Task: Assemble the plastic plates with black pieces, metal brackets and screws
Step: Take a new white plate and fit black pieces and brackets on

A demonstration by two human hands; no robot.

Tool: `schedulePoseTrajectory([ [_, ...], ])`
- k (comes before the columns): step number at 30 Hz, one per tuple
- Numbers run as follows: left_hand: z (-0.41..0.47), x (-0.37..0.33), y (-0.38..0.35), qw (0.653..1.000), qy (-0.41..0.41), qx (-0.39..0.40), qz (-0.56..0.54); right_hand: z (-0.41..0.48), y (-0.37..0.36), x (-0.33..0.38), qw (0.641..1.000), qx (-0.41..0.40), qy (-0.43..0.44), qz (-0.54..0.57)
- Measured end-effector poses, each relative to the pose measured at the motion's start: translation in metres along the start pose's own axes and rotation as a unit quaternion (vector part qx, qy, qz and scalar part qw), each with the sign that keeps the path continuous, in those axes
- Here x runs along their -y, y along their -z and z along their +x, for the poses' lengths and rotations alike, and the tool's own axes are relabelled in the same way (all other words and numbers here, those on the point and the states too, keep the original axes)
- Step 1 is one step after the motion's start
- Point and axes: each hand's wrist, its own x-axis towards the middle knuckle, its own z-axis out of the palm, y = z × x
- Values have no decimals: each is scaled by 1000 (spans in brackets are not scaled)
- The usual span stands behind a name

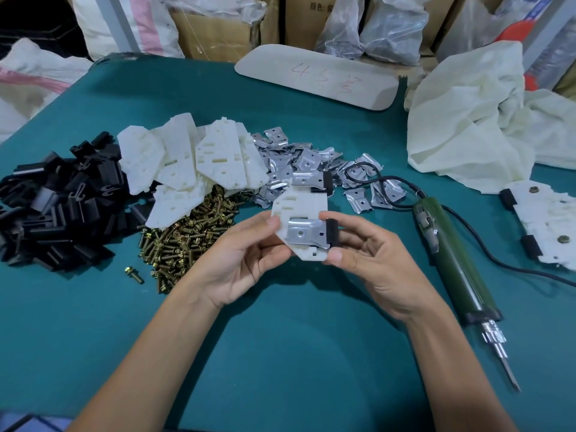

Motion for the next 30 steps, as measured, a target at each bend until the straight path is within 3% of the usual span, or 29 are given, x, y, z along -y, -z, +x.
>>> schedulePoseTrajectory([
  [7, -1, 0, -6, 1000, -8, -5, -7, 0, -2, 1, 999, -34, 5, 19],
  [19, -2, 0, -7, 999, -14, -13, -33, -1, -4, 4, 992, -3, -8, 124],
  [30, -5, -1, -11, 999, -22, -24, 17, -4, 4, 1, 999, -8, -16, 27],
])
